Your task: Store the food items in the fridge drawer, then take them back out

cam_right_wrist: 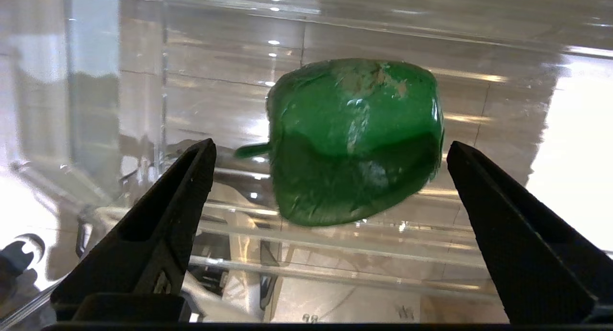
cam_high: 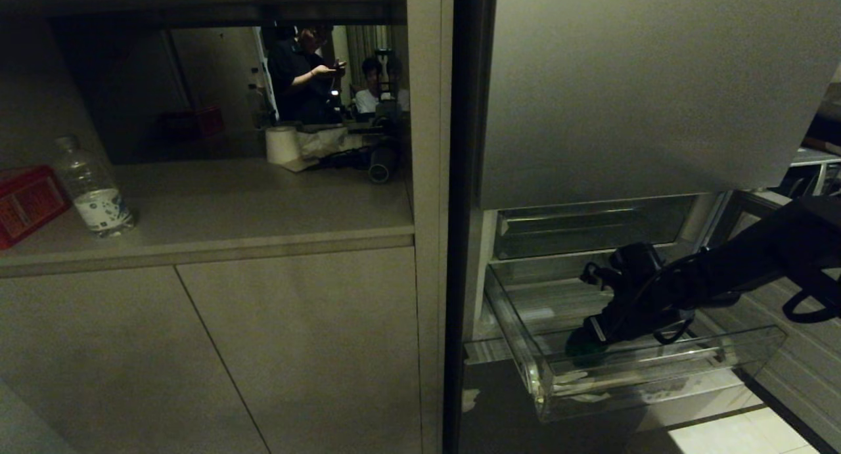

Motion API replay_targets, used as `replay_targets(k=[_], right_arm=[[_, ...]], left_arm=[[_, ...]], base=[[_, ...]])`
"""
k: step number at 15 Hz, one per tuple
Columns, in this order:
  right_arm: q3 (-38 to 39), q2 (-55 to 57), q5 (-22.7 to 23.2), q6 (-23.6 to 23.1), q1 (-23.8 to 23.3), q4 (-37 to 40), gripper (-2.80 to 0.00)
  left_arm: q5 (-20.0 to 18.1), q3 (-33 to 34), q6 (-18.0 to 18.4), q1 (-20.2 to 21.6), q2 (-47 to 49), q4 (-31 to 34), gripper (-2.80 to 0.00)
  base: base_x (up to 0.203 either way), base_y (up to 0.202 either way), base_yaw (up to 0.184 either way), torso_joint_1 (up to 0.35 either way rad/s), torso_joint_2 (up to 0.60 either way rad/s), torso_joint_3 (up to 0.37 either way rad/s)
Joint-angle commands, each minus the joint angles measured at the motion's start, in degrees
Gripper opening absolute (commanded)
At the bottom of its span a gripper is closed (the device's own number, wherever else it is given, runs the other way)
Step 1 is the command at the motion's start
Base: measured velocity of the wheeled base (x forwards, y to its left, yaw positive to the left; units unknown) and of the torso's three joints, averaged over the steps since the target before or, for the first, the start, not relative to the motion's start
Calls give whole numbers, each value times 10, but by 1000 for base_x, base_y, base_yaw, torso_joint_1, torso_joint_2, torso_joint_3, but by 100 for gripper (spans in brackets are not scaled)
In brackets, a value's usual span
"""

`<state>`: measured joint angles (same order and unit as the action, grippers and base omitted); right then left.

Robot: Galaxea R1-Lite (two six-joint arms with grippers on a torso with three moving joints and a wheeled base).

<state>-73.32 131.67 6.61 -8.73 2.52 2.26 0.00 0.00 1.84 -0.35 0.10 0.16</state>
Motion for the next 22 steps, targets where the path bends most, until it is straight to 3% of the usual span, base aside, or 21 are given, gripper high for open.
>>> replay_targets(k=[1, 16, 17, 22], right_arm=[[-6, 20, 1, -1, 0, -1, 0], [-38, 64, 1, -1, -1, -1, 0], [-37, 61, 0, -1, -1, 0, -280], [-22, 31, -4, 2, -1, 1, -280]], left_arm=[[0, 0, 0, 0, 1, 0, -280], [0, 0, 0, 0, 1, -1, -280], [0, 0, 0, 0, 1, 0, -280], [0, 0, 0, 0, 1, 0, -280]], base=[[0, 0, 0, 0, 0, 0], [0, 0, 0, 0, 0, 0], [0, 0, 0, 0, 0, 0], [0, 0, 0, 0, 0, 0]])
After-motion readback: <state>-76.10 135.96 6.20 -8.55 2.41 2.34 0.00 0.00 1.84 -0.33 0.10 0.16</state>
